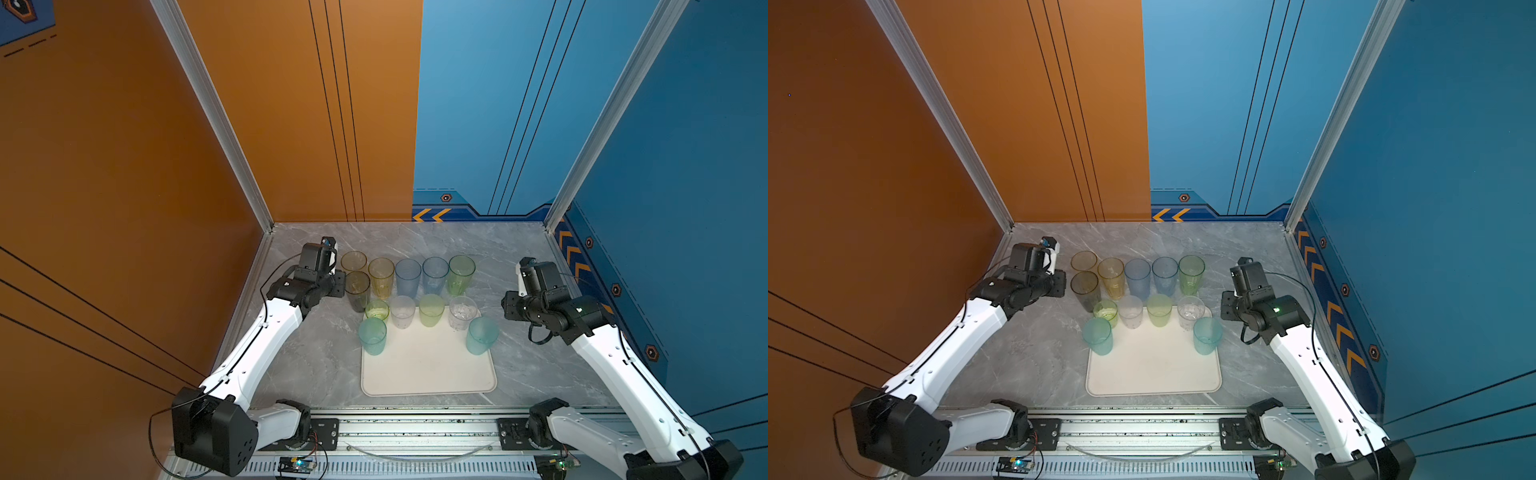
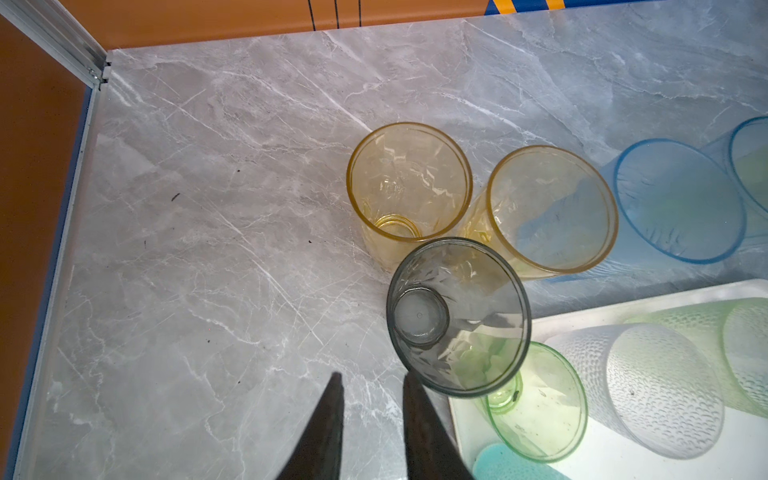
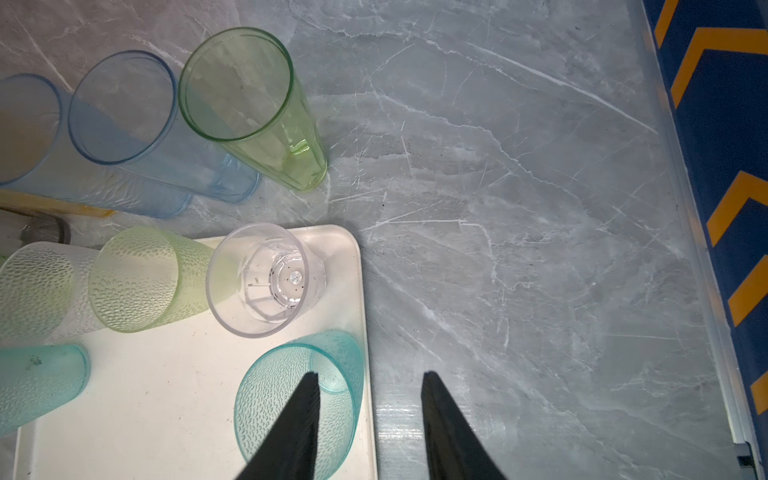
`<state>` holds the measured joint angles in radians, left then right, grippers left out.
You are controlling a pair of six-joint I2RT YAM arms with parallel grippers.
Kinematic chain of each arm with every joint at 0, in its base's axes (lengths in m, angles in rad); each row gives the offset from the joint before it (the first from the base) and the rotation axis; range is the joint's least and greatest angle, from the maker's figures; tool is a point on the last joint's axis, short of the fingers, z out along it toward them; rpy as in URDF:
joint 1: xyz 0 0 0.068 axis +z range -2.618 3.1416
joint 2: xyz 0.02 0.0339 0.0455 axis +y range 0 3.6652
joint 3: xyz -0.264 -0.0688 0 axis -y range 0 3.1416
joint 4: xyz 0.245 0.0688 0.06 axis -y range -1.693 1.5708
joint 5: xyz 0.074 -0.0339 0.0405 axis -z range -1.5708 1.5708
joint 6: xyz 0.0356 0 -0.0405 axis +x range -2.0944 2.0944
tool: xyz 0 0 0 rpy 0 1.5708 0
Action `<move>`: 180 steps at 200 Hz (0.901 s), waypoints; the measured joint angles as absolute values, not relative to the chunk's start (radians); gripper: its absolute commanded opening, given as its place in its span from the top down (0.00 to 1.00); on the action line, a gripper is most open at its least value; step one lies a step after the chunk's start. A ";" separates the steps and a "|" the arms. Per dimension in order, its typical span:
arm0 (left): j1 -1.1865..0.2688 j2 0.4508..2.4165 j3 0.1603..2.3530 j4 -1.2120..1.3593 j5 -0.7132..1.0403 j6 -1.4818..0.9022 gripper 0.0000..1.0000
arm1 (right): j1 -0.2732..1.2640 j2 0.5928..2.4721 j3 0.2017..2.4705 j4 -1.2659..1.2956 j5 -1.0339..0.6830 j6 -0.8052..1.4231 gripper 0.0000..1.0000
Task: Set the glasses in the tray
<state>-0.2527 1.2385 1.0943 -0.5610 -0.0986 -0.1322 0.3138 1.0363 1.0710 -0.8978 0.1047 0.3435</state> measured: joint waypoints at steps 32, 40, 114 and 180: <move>-0.238 1.248 1.103 -0.576 -0.098 -0.133 0.73 | 0.314 1.053 1.086 -0.897 0.093 0.336 0.60; -0.234 1.256 1.113 -0.578 -0.098 -0.133 0.73 | 0.314 1.060 1.093 -0.896 0.086 0.336 0.60; -0.173 1.375 1.224 -0.630 -0.068 -0.133 0.75 | 0.314 1.122 1.126 -0.863 0.048 0.310 0.59; -0.162 1.509 1.318 -0.667 -0.019 -0.132 0.74 | 0.312 1.129 1.127 -0.843 0.028 0.303 0.60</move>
